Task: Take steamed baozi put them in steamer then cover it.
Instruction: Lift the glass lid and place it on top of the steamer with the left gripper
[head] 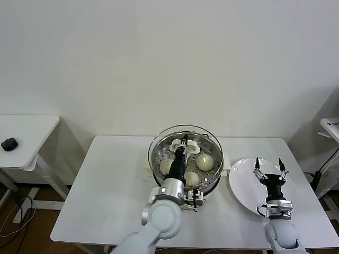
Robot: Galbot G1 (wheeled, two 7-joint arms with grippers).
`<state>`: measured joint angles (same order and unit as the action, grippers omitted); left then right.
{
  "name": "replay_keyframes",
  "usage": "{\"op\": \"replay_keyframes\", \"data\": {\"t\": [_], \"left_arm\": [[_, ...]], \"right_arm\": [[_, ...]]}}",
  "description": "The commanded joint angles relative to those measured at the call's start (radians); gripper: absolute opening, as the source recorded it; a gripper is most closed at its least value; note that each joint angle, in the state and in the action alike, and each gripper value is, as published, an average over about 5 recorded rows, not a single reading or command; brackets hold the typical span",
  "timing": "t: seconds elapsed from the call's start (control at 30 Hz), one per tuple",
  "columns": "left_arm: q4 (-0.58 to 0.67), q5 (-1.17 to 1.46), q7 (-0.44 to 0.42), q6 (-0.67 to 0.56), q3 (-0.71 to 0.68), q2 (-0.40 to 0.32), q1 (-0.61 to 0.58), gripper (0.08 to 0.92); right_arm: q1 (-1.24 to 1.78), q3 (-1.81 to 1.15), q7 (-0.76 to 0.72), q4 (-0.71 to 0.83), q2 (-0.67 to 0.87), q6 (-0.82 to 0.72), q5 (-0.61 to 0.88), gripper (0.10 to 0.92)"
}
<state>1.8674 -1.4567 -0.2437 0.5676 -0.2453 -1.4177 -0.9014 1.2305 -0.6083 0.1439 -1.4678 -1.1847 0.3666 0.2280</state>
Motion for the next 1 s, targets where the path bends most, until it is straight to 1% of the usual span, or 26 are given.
{"op": "replay_keyframes", "data": {"t": [0.03, 0.23, 1.0], "left_arm": [[-0.112, -0.08, -0.036, 0.018, -0.039, -0.067, 0.034, 0.191], [-0.133, -0.087, -0.035, 0.015, -0.037, -0.075, 0.034, 0.191], [-0.143, -0.099, -0.045, 0.018, -0.023, -0.083, 0.027, 0.191]], "right_arm": [[-0.004, 0.001, -0.001, 0.006, 0.0, -0.002, -0.003, 0.823], [-0.008, 0.003, -0.001, 0.007, -0.003, -0.002, -0.005, 0.823], [-0.022, 0.006, -0.002, 0.018, -0.003, 0.0, -0.014, 0.823]]}}
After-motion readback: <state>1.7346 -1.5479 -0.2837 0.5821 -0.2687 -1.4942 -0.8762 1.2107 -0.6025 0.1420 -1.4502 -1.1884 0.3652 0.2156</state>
